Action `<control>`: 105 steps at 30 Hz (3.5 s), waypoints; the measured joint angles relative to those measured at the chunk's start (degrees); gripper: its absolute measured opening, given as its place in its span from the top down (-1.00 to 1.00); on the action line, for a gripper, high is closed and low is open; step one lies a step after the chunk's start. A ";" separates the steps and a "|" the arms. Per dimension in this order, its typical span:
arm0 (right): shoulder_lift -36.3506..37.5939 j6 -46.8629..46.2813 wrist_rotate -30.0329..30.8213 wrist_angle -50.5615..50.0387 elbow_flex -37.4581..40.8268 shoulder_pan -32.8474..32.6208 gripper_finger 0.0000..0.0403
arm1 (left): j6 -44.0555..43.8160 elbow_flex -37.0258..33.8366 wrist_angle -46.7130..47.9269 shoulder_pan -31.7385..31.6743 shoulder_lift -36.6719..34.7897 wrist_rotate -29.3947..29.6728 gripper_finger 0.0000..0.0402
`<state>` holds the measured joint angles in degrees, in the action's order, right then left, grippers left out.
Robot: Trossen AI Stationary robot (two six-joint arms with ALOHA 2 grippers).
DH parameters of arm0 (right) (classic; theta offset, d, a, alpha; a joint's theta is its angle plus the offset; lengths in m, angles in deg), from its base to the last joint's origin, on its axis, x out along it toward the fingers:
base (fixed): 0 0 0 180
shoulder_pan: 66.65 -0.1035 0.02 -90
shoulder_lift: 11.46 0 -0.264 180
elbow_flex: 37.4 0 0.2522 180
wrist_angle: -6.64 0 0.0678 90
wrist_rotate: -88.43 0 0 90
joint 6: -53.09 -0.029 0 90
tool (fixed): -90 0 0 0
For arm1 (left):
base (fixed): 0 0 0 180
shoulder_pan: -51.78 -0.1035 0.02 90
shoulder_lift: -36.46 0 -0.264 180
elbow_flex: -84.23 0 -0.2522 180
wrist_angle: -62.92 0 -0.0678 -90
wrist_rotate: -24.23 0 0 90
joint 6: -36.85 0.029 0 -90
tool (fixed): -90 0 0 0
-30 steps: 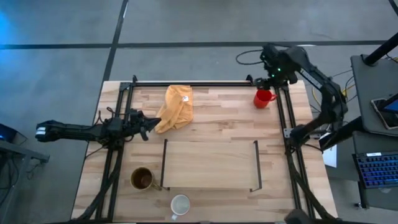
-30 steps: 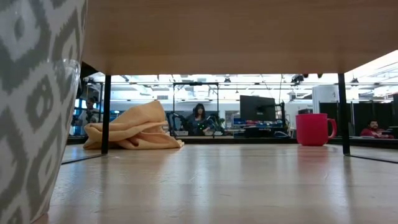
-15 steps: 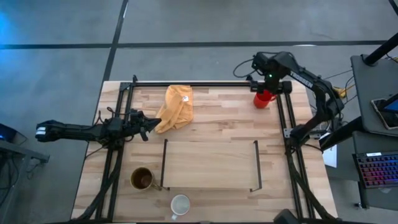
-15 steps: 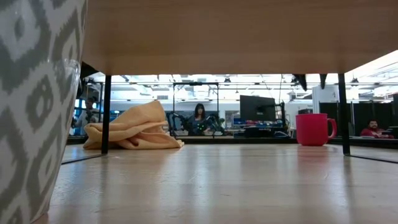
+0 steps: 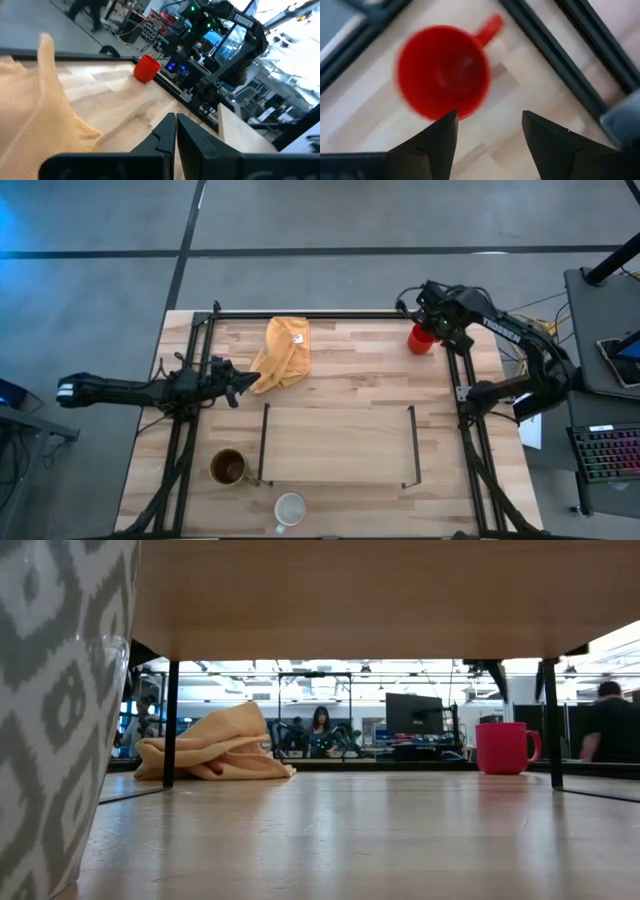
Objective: Stack small to large cups/mugs on shelf
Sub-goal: Put the red mug on the shelf
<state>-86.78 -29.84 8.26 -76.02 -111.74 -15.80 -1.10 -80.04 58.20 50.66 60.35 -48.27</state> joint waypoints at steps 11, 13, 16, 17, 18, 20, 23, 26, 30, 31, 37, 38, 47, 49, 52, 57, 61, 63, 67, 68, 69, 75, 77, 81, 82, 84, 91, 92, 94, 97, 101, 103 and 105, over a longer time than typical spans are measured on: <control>0.92 -6.83 1.35 8.28 5.41 0.11 -0.07 | -1.99 0.00 -0.08 0.02 2.84 -1.28 1.00; -0.03 -7.15 1.12 8.02 6.32 0.04 -0.07 | -1.97 0.00 -0.27 0.02 3.34 -1.25 1.00; -1.31 -7.53 0.74 8.23 7.18 0.03 -0.07 | -1.99 0.00 -0.36 0.02 3.54 -1.25 1.00; -1.79 -7.53 0.75 8.25 7.26 0.05 -0.07 | -1.97 0.00 -0.46 0.02 3.52 -1.25 1.00; -2.19 -7.53 0.86 8.32 7.26 0.09 -0.07 | -1.97 0.00 -0.48 0.02 3.45 -1.25 1.00; -2.80 -7.29 1.98 8.33 6.94 0.04 -0.07 | -1.95 0.00 -0.51 0.02 3.29 -1.24 1.00; -3.45 -4.50 4.51 9.58 6.16 0.04 -0.07 | -1.99 0.00 -0.55 0.01 3.21 -1.21 1.00; -4.40 -2.69 5.35 9.82 5.77 0.12 -0.05 | -2.08 -0.02 -0.55 0.02 3.21 -1.21 1.00; -5.57 -1.28 4.99 9.89 6.27 0.21 0.11 | -2.14 0.00 -0.55 0.01 3.21 -1.21 1.00; -5.76 -1.16 4.89 9.91 6.42 0.18 0.17 | -2.15 -0.01 -0.54 0.00 3.21 -1.21 1.00; -5.58 -0.87 5.49 10.31 6.50 0.15 0.55 | -2.17 0.00 -0.54 0.00 3.21 -1.21 1.00; -5.43 -0.82 5.87 10.28 6.50 0.15 0.60 | -2.17 0.00 -0.53 0.02 3.21 -1.21 1.00; -5.41 4.50 6.76 9.44 7.02 0.05 0.93 | -2.17 -0.01 -0.51 0.02 3.47 -1.23 1.00; -5.17 7.15 5.89 9.54 6.99 -0.04 0.94 | -2.17 0.00 -0.53 0.02 3.47 -1.23 1.00; -4.42 12.88 3.38 9.24 6.07 -1.98 0.95 | -2.17 -0.01 -0.53 0.01 3.41 -1.23 1.00; -0.44 18.88 2.48 7.70 1.31 -8.40 0.95 | -2.17 0.00 -0.52 0.02 3.47 -1.23 1.00; 2.24 19.57 3.91 0.86 -4.28 -13.95 0.95 | -2.17 0.00 -0.53 0.02 3.44 -1.23 1.00; 3.02 19.70 4.09 -4.30 -8.09 -17.73 0.96 | -2.17 0.00 -0.55 0.02 3.35 -1.23 1.00; 3.62 16.79 4.17 -9.59 -16.64 -26.31 0.96 | -2.17 -0.01 -0.58 0.00 3.30 -1.23 1.00; 3.34 15.89 4.06 -10.69 -18.89 -28.46 0.96 | -2.19 0.00 -0.61 0.01 3.30 -1.23 1.00; 2.99 15.21 3.85 -11.52 -20.88 -30.59 0.96 | -2.20 -0.02 -0.65 0.01 3.30 -1.23 1.00; -2.11 13.95 0.93 -21.56 -31.83 -41.96 0.96 | -2.19 0.00 -0.86 0.02 3.30 -1.28 1.00; -3.31 14.38 -1.14 -20.40 -33.26 -45.91 0.96 | -2.19 0.00 -0.83 0.00 3.32 -1.28 1.00; -7.09 12.21 -3.84 -21.05 -37.23 -53.25 0.96 | -2.19 0.00 -0.68 0.00 3.45 -1.26 1.00; -8.07 12.42 -4.81 -21.41 -37.80 -55.12 0.96 | -2.19 -0.01 -0.62 0.00 3.47 -1.26 1.00; -9.48 12.69 -6.29 -20.96 -38.49 -59.15 0.96 | -2.19 0.00 -0.62 0.02 3.45 -1.28 1.00; -12.32 -0.22 -1.33 -21.12 -39.23 -72.66 0.96 | -2.15 0.00 -0.59 0.00 3.45 -1.39 1.00; -12.68 -2.39 0.46 -21.18 -39.23 -74.27 0.96 | -2.15 0.00 -0.59 0.02 3.45 -1.39 1.00; -13.38 -6.28 3.78 -21.11 -39.23 -76.99 0.96 | -2.15 0.00 -0.59 0.02 3.41 -1.39 1.00; -14.75 -9.88 4.40 -21.11 -39.23 -79.55 0.96 | -2.15 0.00 -0.62 0.01 3.41 -1.35 1.00; -16.92 -10.17 2.67 -19.21 -39.23 -81.58 0.96 | -2.09 -0.02 -0.64 0.02 3.47 -1.34 1.00; -17.65 -9.00 1.00 -18.17 -39.41 -81.89 0.96 | -1.78 -0.02 -0.56 0.00 3.51 -1.28 1.00; -18.48 -7.56 -0.37 -18.04 -40.49 -81.92 0.96 | -1.73 -0.01 -0.55 0.01 3.52 -1.24 1.00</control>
<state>-105.26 -37.40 7.89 -94.06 -152.23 -97.72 -2.83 -80.05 57.65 50.67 63.86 -49.51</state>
